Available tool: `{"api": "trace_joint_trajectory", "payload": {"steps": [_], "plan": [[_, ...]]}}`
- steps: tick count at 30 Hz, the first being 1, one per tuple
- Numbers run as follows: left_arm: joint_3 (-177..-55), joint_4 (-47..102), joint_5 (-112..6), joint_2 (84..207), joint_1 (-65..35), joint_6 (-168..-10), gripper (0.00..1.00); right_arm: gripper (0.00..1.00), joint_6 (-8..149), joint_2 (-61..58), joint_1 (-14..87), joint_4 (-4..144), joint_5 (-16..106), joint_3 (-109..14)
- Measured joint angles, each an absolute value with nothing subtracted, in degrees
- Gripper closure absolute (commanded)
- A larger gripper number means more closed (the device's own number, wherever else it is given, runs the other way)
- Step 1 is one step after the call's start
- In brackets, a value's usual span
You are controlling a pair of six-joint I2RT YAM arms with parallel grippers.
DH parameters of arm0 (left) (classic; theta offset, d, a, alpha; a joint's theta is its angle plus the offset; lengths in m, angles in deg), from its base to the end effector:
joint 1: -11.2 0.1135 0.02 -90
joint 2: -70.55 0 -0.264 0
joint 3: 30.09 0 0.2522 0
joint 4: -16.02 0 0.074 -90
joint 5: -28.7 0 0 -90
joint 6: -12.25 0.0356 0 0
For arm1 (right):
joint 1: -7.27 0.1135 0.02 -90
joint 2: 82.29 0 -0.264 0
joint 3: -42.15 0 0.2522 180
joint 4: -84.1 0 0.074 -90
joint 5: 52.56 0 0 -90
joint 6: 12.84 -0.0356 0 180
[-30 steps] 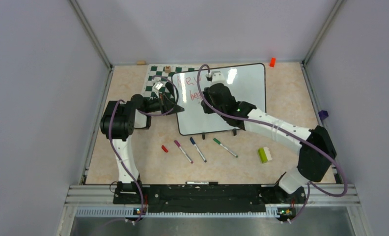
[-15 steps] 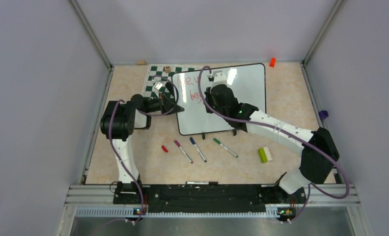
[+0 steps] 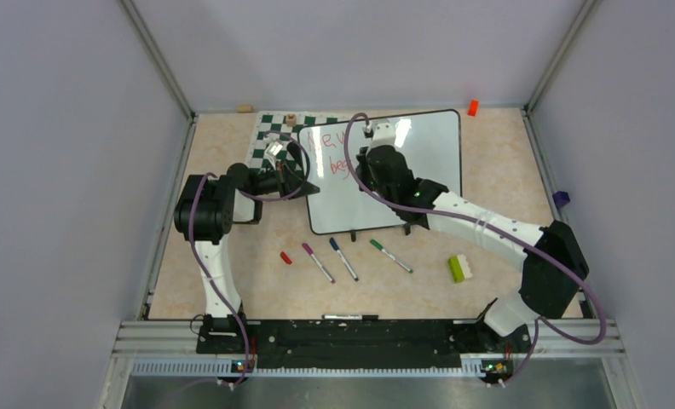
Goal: Write a sentence on the whiteboard
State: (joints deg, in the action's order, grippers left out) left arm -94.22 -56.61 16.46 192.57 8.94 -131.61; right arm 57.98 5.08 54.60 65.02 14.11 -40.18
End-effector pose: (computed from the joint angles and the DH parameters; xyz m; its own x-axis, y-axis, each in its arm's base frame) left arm 0.3712 -0.0495 0.1445 -0.6195 -0.1469 -0.7712 0.7672 0.0949 -0.6344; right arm 0.2520 0.2526 0.3115 -0.4029 0.0080 -0.9152 -0.3153 0.9375 0.1470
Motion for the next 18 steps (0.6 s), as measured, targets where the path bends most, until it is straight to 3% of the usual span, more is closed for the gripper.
{"api": "trace_joint_trajectory", "payload": {"steps": [18], "plan": [[-94.2, -56.6, 16.5, 192.6, 8.9, -131.6, 1.0, 1.0, 59.6, 5.9, 52.9, 66.4, 13.8, -40.3]]}}
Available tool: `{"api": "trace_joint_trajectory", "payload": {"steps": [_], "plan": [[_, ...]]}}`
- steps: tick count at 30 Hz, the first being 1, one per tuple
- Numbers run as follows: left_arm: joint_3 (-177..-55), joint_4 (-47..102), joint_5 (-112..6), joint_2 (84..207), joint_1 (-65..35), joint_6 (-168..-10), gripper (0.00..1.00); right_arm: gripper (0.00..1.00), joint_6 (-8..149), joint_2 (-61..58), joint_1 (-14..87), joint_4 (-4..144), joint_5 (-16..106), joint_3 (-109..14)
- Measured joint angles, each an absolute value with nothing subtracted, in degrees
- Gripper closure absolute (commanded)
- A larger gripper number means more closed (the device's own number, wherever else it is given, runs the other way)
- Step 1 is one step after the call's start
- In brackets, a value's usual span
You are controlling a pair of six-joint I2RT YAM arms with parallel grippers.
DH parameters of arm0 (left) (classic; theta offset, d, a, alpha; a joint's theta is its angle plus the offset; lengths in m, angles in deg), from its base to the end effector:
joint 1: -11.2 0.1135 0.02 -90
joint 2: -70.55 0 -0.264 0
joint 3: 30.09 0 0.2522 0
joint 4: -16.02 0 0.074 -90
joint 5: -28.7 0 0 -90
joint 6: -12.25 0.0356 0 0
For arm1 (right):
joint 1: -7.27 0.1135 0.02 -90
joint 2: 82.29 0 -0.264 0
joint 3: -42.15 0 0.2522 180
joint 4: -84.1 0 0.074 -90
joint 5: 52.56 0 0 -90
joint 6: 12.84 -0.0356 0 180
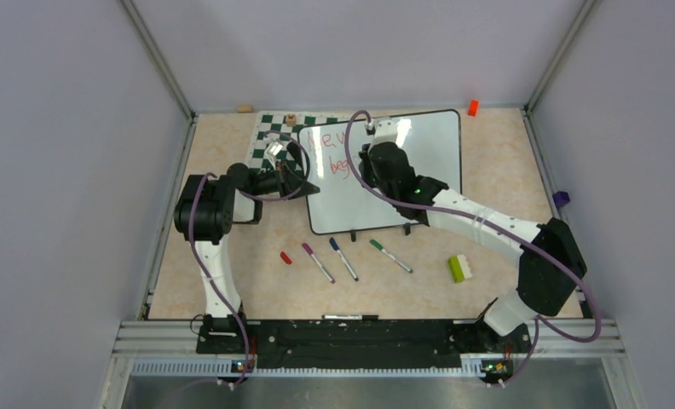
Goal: Write a sentence on the whiteboard
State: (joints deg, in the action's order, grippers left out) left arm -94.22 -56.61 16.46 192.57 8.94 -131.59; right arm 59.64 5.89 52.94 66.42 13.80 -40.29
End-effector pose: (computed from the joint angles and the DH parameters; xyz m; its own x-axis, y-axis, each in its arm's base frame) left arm 0.3712 -0.0495 0.1445 -0.6192 -0.1469 -0.7714 0.7674 0.0949 -0.6341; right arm 0.2620 0.2478 0.3098 -0.3847 0.0008 -0.9230 -0.2961 0.9470 0.1243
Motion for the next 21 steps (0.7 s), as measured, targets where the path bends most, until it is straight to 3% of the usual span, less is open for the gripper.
{"api": "trace_joint_trajectory", "payload": {"steps": [21], "plan": [[-94.2, -56.4, 16.3, 192.6, 8.9, -131.6, 1.0, 1.0, 60.7, 9.2, 52.9, 67.6, 15.0, -43.0]]}}
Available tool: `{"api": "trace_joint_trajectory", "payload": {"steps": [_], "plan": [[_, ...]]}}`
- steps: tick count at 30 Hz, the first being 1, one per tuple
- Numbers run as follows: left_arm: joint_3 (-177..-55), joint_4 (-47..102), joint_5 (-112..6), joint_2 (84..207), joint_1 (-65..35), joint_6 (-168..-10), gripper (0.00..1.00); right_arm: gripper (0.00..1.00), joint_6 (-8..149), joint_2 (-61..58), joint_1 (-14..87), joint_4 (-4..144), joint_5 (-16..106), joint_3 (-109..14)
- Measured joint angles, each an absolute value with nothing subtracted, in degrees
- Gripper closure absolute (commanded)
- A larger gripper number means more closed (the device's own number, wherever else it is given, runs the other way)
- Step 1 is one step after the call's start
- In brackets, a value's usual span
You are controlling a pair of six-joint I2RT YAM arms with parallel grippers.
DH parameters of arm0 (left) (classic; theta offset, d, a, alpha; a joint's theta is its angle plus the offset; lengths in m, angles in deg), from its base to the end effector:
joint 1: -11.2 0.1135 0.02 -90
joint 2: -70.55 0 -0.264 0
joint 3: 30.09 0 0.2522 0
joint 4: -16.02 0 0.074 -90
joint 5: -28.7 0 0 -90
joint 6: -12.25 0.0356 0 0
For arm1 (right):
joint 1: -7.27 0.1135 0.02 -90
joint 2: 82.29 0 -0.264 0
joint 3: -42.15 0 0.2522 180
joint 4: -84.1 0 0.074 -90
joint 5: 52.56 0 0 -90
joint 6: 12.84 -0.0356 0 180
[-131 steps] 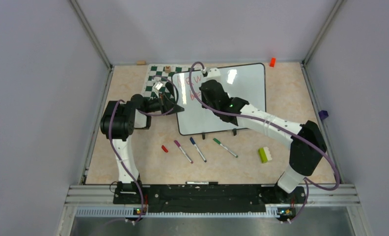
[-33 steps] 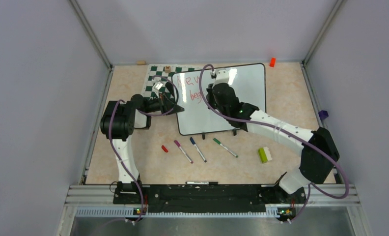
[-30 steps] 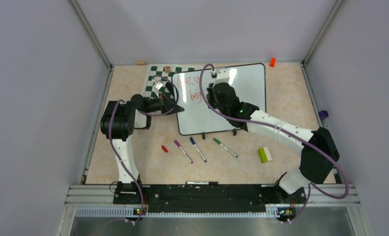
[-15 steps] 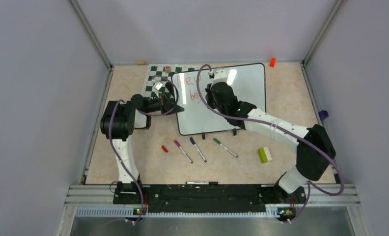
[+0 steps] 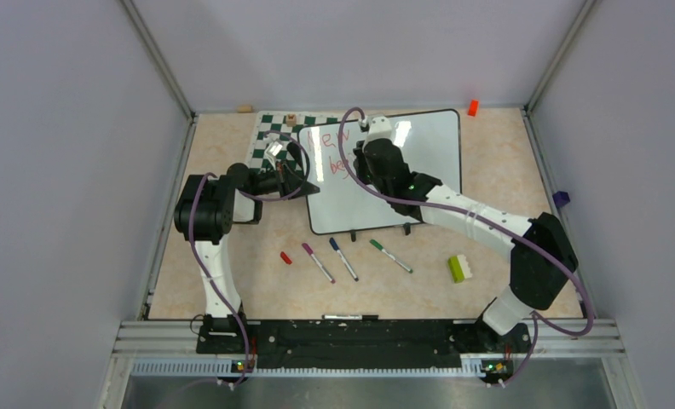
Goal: Write a sentence on the whiteboard
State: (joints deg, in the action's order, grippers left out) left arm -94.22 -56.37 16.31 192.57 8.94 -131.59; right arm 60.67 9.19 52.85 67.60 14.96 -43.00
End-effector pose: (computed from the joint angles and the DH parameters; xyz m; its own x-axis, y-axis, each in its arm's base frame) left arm 0.3714 -0.0495 0.1442 -0.6221 -0.1488 -0.7687 0.7645 0.0965 -0.6374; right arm 0.2729 0.2590 0.3081 -0.3777 -0.0107 -0.9259 -0.3192 0.9401 0.1194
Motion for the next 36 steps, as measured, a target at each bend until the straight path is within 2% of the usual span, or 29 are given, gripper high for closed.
{"api": "trace_joint_trajectory", "payload": {"steps": [36], "plan": [[-94.2, -56.3, 16.3, 192.6, 8.9, -131.6, 1.0, 1.0, 60.2, 9.2, 52.9, 68.2, 14.4, -43.0]]}}
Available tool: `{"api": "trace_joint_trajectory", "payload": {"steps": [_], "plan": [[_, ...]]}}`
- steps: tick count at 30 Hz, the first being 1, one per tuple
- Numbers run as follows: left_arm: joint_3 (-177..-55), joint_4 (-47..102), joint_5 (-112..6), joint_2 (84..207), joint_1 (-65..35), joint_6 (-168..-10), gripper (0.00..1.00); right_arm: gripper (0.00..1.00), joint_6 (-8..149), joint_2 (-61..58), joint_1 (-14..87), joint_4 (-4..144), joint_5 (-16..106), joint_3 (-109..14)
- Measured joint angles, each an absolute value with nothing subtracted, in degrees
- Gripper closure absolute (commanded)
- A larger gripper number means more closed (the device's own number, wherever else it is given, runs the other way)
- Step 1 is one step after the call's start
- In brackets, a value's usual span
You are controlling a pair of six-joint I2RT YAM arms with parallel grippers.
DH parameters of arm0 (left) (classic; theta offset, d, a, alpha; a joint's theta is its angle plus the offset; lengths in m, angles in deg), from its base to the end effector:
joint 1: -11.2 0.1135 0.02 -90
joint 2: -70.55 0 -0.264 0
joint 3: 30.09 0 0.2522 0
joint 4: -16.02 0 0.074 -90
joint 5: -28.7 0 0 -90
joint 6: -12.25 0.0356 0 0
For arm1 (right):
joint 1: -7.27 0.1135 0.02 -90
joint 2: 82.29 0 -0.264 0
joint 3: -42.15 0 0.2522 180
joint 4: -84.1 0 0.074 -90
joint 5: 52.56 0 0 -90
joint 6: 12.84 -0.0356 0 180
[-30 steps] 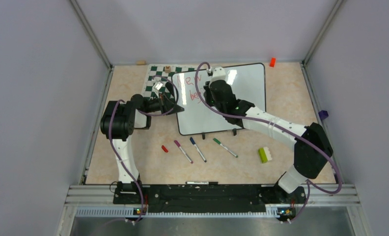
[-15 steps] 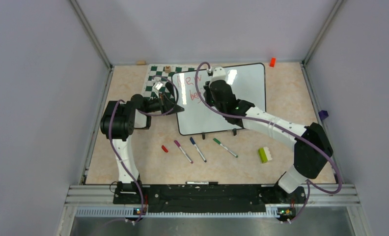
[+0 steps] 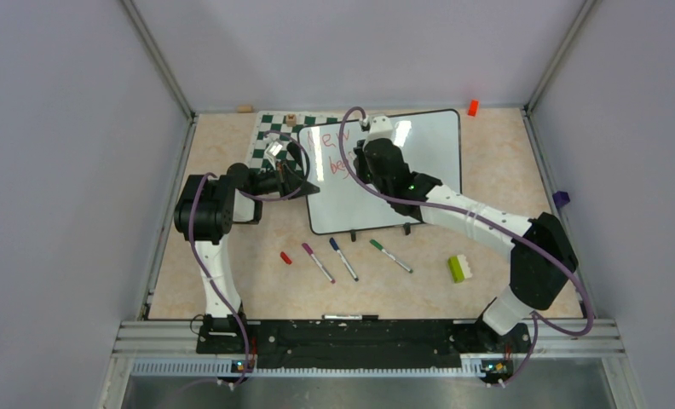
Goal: Write a sentence on the whiteboard
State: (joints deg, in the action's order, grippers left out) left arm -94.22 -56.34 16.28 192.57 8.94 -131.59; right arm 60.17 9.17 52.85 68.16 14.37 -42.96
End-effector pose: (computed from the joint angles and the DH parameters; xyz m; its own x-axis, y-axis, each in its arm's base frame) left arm 0.3714 -0.0495 0.1441 -0.6224 -0.1492 -0.7683 0.7641 0.0968 -0.6378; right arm 0.2732 0.2589 0.3090 -0.3717 0.0048 -0.9283 -0.3082 0.9427 0.1282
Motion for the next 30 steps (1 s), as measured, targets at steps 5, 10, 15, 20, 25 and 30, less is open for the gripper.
{"api": "trace_joint_trajectory", "payload": {"steps": [5, 10, 15, 20, 25, 30], "plan": [[-94.2, -56.4, 16.3, 192.6, 8.9, -131.6, 1.0, 1.0, 60.2, 9.1, 52.9, 68.2, 14.6, -43.0], [-94.2, -56.6, 16.4, 192.6, 8.9, -131.6, 1.0, 1.0, 60.2, 8.4, 52.8, 67.6, 15.6, -42.9], [-94.2, -56.6, 16.4, 192.6, 8.9, -131.6, 1.0, 1.0, 60.2, 5.7, 52.8, 67.4, 16.7, -41.7], [-94.2, -56.6, 16.4, 192.6, 8.9, -131.6, 1.0, 1.0, 60.1, 4.1, 52.8, 66.8, 17.7, -41.6], [-94.2, -56.6, 16.4, 192.6, 8.9, -131.6, 1.0, 1.0, 59.9, 3.9, 52.8, 65.7, 17.9, -40.5], [-94.2, -56.6, 16.5, 192.6, 8.9, -131.6, 1.0, 1.0, 59.5, 4.0, 52.8, 64.2, 17.9, -39.8]]}}
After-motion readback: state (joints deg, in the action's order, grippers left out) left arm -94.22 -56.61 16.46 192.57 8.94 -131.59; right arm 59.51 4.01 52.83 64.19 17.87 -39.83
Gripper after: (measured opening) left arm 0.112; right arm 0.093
